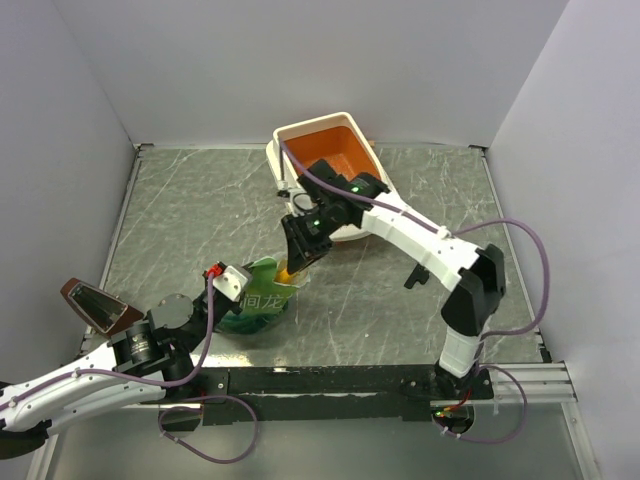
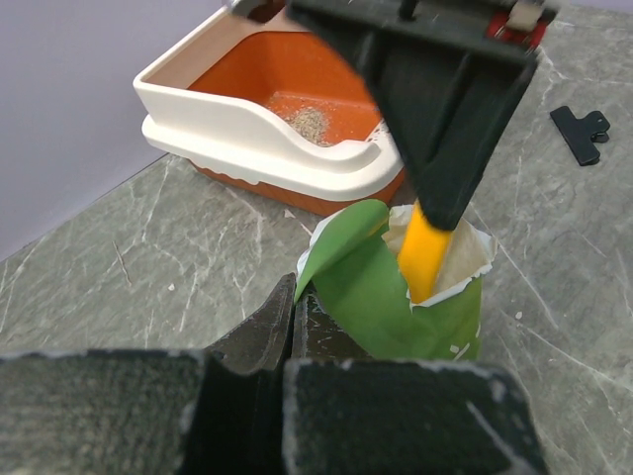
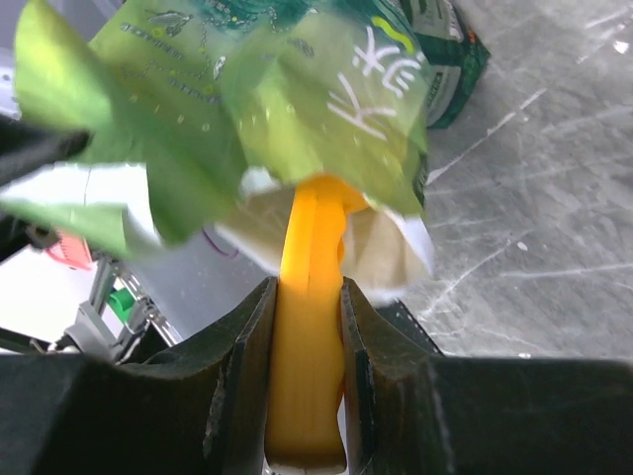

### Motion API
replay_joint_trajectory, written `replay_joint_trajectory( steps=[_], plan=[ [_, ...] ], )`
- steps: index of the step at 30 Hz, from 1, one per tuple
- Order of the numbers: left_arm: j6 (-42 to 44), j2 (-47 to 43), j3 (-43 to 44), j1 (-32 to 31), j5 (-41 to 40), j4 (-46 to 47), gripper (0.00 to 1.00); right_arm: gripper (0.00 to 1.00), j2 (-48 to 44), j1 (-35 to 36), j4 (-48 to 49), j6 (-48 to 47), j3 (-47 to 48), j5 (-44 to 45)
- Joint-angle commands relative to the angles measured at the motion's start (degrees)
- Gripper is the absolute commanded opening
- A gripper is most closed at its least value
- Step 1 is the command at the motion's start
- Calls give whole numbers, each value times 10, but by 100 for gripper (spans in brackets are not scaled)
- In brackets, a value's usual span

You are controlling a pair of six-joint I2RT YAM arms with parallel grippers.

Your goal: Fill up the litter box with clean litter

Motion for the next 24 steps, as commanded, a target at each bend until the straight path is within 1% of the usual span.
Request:
replay_joint_trajectory(
  steps=[1,4,7,11,16,21,24],
  plan=[
    [-14,5,23,-2,13,19,1,0,56,33,-58,1,37,53],
    [-14,1,21,-2,12,19,1,0,84,42,-19,16,17,27],
    [-13,-2,20,-2,12,19,1,0,87,44,39,31,-25,-18],
    [-10,-5,16,-2,14,22,1,0,58,40,143,52,-106,-77],
    [-7,-10,13,-2,28,23,1,0,-2,13,282,89,-227,-165],
    [-5,-19,9,-2,38,26,1,0,-41,-11,402,125,-317,-241],
    [-6,-17,8,-2,45,26,1,0,-61,-24,475,148,-366,-269]
  ],
)
